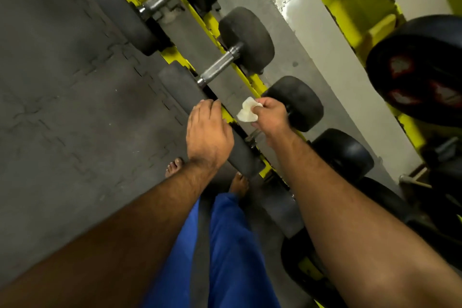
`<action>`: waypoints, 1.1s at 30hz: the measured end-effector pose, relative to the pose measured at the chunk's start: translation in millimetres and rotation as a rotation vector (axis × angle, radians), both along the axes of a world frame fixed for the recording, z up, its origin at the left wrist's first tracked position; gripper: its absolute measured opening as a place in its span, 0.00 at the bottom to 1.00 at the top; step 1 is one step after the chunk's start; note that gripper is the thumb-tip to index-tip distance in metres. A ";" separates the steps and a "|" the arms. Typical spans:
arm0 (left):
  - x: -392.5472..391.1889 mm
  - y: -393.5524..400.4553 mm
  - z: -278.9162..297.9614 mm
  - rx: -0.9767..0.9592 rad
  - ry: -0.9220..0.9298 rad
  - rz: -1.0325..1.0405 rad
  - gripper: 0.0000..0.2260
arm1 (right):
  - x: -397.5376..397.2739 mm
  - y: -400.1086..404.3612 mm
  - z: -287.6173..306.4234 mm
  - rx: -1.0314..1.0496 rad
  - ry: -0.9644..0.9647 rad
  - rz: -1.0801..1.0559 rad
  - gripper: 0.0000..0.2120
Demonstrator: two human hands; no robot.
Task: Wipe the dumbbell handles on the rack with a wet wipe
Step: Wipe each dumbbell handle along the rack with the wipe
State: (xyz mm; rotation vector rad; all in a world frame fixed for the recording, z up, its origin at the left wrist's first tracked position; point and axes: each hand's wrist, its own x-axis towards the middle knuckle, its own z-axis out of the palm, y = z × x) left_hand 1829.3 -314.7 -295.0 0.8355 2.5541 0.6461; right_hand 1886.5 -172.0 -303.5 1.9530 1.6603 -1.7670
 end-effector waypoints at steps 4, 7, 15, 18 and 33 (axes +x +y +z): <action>29.6 10.9 -10.0 -0.020 -0.082 0.020 0.17 | 29.5 17.5 -5.9 0.183 -0.121 0.370 0.09; 51.1 22.0 -22.8 -0.026 -0.139 0.081 0.16 | 50.1 28.7 -10.1 0.309 -0.088 0.606 0.09; 74.7 27.7 -49.3 -0.055 -0.116 0.220 0.18 | 56.3 26.9 -26.4 0.613 0.015 1.090 0.13; 76.8 26.5 -54.1 -0.007 -0.084 0.251 0.16 | 71.9 23.8 -36.9 0.730 0.013 1.325 0.17; 79.7 25.2 -56.0 0.038 -0.055 0.260 0.15 | 101.1 57.1 -55.4 0.960 0.019 1.546 0.19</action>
